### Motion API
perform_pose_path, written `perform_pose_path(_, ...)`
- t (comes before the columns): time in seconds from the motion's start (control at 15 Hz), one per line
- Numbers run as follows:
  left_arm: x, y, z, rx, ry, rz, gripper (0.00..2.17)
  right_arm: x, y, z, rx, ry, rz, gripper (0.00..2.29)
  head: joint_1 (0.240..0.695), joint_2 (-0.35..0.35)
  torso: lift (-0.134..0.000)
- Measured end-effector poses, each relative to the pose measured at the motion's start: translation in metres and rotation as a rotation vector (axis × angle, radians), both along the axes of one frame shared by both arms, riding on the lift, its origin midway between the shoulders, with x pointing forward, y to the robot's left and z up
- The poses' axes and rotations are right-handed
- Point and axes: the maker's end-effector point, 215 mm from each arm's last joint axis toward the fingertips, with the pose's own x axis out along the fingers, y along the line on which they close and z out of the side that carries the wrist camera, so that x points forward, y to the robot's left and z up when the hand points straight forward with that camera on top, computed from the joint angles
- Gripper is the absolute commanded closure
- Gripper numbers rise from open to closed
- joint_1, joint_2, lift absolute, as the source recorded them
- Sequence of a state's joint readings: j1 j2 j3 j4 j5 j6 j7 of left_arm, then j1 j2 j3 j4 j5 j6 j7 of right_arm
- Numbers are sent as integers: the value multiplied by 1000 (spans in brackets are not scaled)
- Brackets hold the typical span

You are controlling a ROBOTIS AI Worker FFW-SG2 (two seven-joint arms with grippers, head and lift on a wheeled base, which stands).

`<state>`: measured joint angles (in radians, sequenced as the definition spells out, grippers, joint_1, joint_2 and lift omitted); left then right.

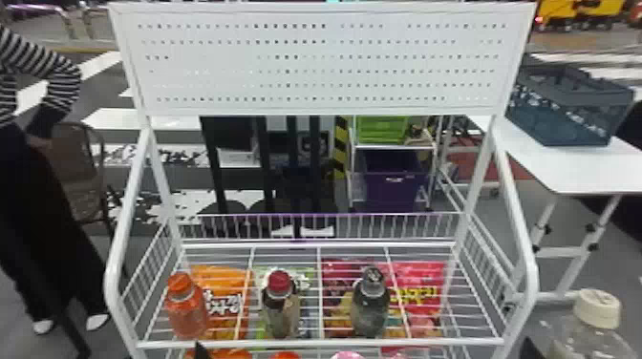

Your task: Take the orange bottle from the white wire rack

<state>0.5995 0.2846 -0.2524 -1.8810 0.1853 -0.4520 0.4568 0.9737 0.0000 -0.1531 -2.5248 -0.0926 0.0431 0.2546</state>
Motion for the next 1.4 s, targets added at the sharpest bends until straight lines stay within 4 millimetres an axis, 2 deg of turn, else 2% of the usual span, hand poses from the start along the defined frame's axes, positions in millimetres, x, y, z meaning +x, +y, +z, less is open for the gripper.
perform_pose_path(0.13, 1, 2, -13, -7, -42, 5, 90, 1, 0, -2, -1, 3, 0, 950, 499, 0, 0)
perform_pose_path(0.27, 11, 6, -28, 8, -37, 10, 90, 2, 0, -5, 0, 10, -1, 950, 499, 0, 0)
perform_pose_path(0.73, 70, 7, -62, 103, 34, -16, 90, 3, -5, -11, -1, 18, -8, 950, 499, 0, 0)
perform_pose_path(1.07, 105, 16, -75, 145, 85, -23, 90, 3, -6, -11, -3, 17, -10, 950, 499, 0, 0)
perform_pose_path(1.4, 134, 27, -72, 162, 83, -8, 137, 1, -9, -10, -10, 21, -14, 950, 499, 0, 0)
